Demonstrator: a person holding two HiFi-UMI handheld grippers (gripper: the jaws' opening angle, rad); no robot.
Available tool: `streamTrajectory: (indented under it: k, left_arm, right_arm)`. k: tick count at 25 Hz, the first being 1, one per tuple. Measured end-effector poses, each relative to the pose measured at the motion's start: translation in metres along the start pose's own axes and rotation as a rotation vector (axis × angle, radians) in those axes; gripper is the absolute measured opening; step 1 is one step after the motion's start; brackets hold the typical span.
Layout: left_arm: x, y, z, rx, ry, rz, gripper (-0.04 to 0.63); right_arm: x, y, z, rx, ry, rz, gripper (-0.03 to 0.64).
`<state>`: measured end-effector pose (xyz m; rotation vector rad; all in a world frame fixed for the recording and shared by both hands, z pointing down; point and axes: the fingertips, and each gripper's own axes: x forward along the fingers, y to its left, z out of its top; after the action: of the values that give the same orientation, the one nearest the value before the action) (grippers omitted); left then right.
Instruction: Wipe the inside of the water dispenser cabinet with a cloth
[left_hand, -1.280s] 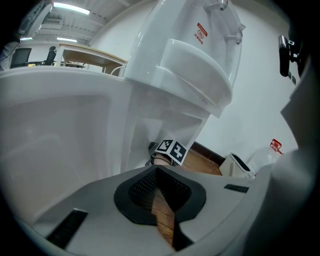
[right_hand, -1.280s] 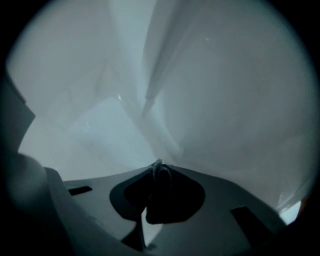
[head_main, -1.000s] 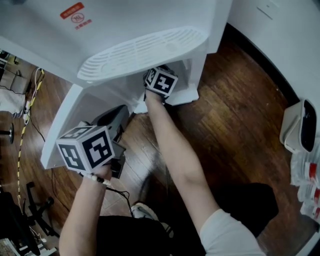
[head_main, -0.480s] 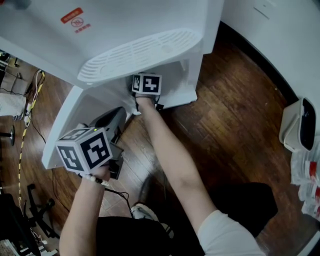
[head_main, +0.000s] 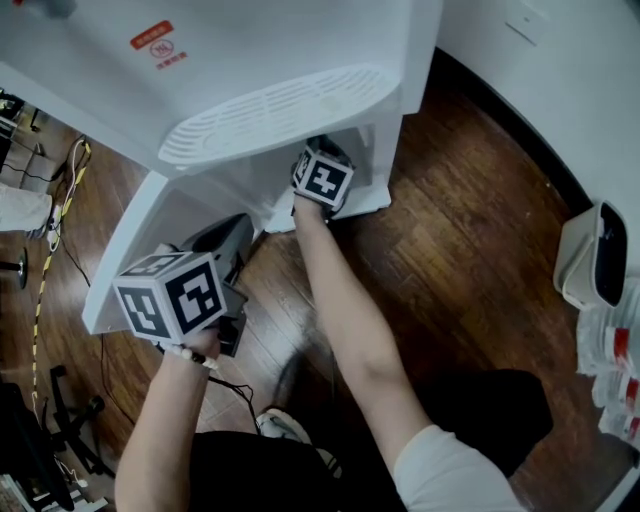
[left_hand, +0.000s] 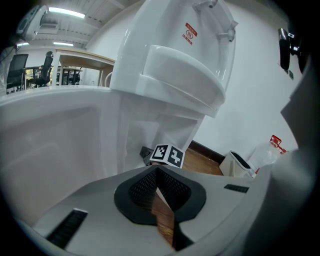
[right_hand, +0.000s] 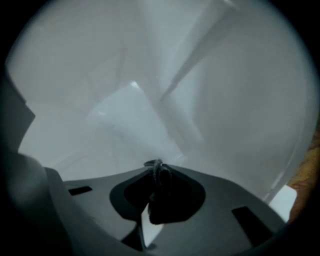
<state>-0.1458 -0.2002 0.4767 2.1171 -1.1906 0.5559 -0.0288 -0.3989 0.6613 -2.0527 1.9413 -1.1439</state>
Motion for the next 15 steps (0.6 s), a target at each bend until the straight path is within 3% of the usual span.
streamTrajectory:
  k: [6,9,15]
  left_arm:
    - [0.004,-0.006,0.0,0.006,0.003,-0.009,-0.011]
    - [0.003,-0.006,0.002,0.007,-0.001,-0.006,-0.011]
    - [-0.002,-0.007,0.005,0.01,-0.01,-0.004,-0.011]
  right_arm:
    - [-0.02,-0.038,0.021,0.122,-0.093,-0.134,0.041]
    - [-0.026,-0.045,0.024,0.173,-0.108,-0.148,0.041]
    - [-0.027,-0.049,0.013,0.147,-0.064,-0.134,0.041]
